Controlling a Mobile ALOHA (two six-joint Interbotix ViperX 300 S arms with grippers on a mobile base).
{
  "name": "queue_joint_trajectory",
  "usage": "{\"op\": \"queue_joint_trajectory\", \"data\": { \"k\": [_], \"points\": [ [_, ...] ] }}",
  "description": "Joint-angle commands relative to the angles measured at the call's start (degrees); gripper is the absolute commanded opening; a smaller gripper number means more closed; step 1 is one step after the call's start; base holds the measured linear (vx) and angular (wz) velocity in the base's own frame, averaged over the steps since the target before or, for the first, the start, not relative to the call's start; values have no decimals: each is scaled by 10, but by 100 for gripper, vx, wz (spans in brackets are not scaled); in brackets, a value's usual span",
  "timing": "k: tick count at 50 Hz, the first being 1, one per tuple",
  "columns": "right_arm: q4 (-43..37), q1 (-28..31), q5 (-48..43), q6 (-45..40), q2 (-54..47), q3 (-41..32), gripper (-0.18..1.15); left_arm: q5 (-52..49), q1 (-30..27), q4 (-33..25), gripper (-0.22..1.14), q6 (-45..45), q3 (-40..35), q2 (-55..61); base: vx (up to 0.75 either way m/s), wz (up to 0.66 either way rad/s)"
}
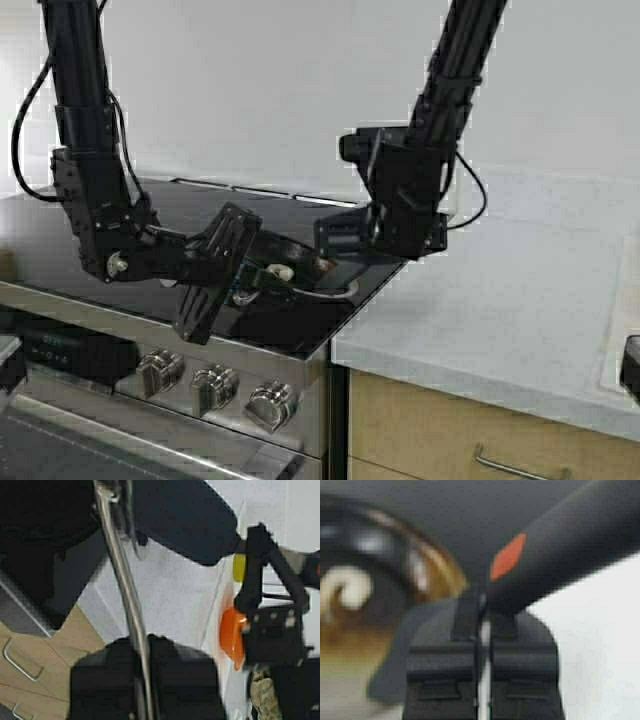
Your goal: Add oil to the pan and cook the shrimp and serve it
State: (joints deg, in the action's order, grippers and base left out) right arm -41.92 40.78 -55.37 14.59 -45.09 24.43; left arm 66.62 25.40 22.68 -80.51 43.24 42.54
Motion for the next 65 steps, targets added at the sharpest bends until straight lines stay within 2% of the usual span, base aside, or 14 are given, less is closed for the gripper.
{"op": "queue_joint_trajectory", "data": {
  "k": [1,13,30,45,65],
  "points": [
    [-20,-11,18,3,22,-23,8,10,-4,1,3,18,-5,-41,0,0],
    [-52,-25,23,2,23,-61,8,9,-4,4,3,19,-5,-41,0,0],
    [-54,-58,40,-2,25,-107,8,10,-4,12,3,19,-4,-40,0,0],
    [-54,-60,67,-7,2,-115,8,9,-4,14,3,18,-5,-40,0,0],
    [-51,-60,87,-118,-52,-88,8,8,-4,29,3,6,-7,-40,0,0]
  ]
}}
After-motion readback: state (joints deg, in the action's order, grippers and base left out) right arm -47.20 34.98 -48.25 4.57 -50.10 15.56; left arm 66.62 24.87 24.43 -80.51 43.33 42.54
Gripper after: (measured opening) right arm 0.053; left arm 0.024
